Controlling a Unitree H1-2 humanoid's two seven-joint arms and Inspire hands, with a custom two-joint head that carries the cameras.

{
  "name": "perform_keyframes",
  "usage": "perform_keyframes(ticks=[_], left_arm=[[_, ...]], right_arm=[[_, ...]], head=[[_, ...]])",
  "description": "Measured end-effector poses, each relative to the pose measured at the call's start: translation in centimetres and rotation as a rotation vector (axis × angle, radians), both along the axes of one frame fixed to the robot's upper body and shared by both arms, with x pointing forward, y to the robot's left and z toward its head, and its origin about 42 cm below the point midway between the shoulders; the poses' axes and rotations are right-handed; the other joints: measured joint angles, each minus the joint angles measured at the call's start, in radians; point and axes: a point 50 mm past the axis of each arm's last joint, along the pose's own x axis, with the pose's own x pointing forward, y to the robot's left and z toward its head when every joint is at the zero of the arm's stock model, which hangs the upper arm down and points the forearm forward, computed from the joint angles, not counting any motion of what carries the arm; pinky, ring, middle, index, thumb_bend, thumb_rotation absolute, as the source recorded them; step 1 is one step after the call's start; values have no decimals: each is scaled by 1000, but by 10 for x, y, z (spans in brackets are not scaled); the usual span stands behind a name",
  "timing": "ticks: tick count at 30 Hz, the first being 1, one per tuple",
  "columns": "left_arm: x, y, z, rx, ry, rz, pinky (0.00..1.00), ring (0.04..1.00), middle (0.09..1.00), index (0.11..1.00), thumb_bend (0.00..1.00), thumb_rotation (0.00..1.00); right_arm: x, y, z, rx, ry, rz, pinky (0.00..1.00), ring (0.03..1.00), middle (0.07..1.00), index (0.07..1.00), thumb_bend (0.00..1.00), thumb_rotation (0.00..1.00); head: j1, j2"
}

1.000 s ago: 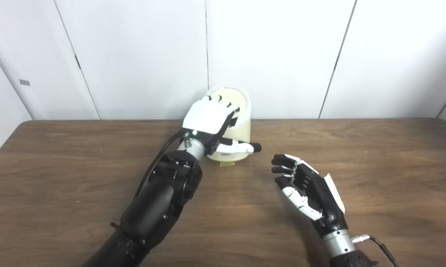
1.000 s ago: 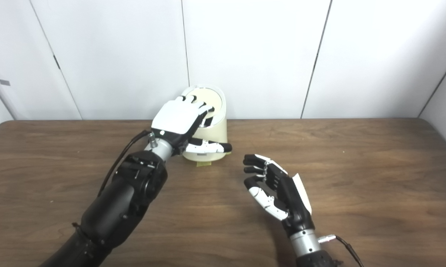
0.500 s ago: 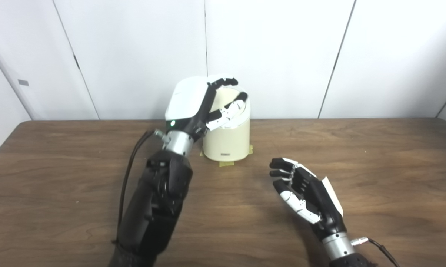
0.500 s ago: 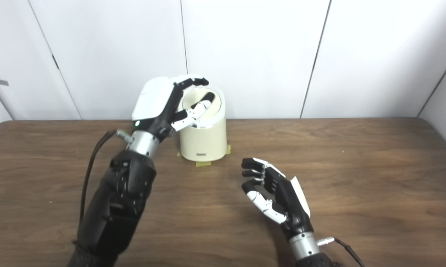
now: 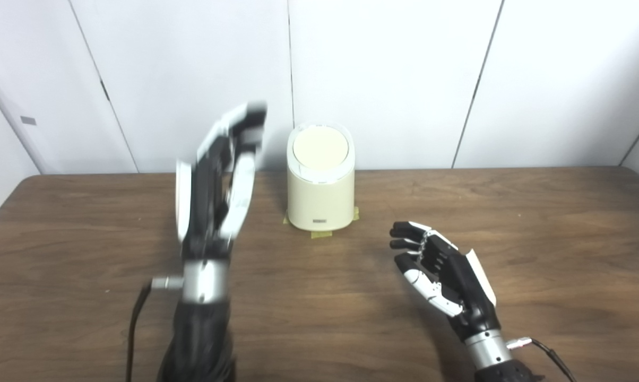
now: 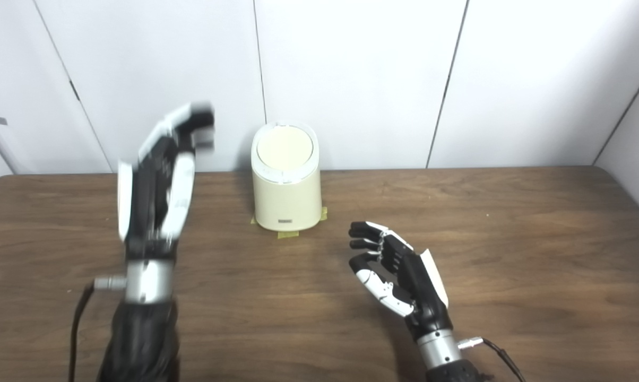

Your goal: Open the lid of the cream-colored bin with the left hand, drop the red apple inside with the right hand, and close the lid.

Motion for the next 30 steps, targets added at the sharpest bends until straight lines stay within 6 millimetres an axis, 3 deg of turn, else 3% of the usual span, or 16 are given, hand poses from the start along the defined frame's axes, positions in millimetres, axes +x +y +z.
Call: perform_keyframes(ticks=[5, 10, 19, 30], left_arm=[[-16, 17, -35, -53, 124, -19, 711, 787, 788, 759, 195, 538], [-28, 28, -59, -83, 198, 0, 707, 759, 753, 715, 224, 419], [-32, 36, -73, -114, 227, 1, 728, 765, 755, 720, 237, 397], [-39, 35, -77, -86, 234, -14, 705, 761, 760, 721, 253, 448]], right_arm=[[-1, 5, 2, -7, -16, -75, 599, 705, 726, 705, 219, 369], [-3, 3, 10, -19, -49, -114, 583, 686, 711, 690, 250, 423], [-7, -1, 7, -21, -41, -127, 569, 671, 698, 679, 288, 420], [-15, -11, 11, -37, -55, -131, 576, 673, 697, 679, 266, 366]], head=[[-2, 5], [2, 8], [-6, 20], [15, 51]])
